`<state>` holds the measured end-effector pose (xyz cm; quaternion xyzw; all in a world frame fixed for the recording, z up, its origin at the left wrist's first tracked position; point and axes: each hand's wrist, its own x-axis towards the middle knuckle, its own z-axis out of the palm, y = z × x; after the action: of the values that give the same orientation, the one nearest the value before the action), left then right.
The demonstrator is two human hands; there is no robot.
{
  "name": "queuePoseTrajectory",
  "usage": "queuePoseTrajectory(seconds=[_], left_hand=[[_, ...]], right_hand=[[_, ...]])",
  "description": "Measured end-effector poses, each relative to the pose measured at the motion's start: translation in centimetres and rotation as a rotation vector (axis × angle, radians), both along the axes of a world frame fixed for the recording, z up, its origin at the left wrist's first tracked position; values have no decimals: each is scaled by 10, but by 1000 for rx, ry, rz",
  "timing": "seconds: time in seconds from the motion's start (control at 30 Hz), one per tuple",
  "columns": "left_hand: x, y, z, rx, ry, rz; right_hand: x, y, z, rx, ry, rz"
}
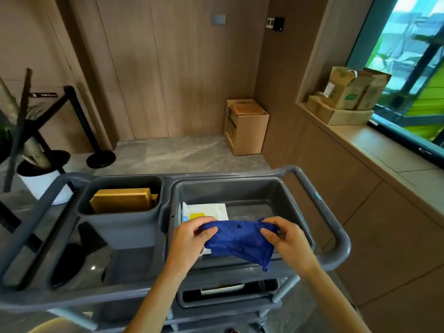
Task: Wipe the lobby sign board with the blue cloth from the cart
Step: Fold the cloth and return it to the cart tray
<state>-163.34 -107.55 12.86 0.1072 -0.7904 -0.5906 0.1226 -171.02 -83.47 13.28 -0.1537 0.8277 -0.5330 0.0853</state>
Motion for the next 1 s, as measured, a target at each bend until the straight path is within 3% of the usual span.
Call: queuePoseTrajectory(seconds=[0.3, 0.7, 1.0], left_hand=[[-100, 37, -34, 206, -130, 54], [-186, 39, -99, 400, -332, 42], [-250, 31, -157, 511, -564, -32]], right_hand=[[-106, 29, -37, -26, -145, 46], [-182, 23, -103, -168, -524, 80], [-241, 9, -161, -59, -552, 23]])
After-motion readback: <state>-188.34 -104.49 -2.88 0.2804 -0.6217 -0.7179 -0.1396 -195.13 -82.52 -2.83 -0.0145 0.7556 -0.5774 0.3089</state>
